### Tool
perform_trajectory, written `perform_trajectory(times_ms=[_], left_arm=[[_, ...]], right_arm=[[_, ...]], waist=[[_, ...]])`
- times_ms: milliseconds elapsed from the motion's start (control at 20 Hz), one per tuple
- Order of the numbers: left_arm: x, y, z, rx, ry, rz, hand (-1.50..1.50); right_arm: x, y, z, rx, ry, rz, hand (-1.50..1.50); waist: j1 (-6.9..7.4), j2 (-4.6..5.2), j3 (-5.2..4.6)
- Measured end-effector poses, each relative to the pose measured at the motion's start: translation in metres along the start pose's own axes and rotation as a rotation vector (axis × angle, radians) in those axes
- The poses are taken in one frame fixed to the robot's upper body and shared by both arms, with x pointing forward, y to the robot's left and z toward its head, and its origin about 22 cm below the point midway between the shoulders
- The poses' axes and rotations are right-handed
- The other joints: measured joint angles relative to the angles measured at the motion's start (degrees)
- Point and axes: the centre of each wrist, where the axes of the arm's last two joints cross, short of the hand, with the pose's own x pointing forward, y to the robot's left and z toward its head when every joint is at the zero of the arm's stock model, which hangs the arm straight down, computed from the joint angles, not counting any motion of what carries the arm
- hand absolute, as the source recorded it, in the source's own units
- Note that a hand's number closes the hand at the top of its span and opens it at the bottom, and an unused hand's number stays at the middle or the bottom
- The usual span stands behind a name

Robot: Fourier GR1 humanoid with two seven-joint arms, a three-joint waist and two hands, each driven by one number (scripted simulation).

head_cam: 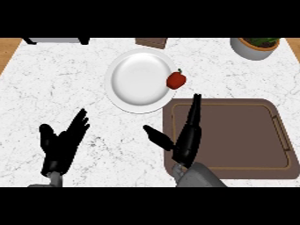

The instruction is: Pick the bell pepper from the tray and place it in the plate

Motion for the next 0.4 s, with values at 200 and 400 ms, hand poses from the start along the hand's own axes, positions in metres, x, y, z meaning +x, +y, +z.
perform_trajectory(times_ms=[200, 400], left_arm=[[-0.005, -0.004, 0.001, 0.008, 0.001, 0.001, 0.00], [-0.004, 0.001, 0.001, 0.007, 0.005, 0.003, 0.00]], right_arm=[[-0.009, -0.003, 0.017, 0.041, 0.005, 0.032, -1.50], [-0.011, -0.006, 0.028, 0.063, 0.004, 0.054, -1.50]], waist=[[-0.26, -0.08, -0.04], [-0.36, -0.12, -0.05]])
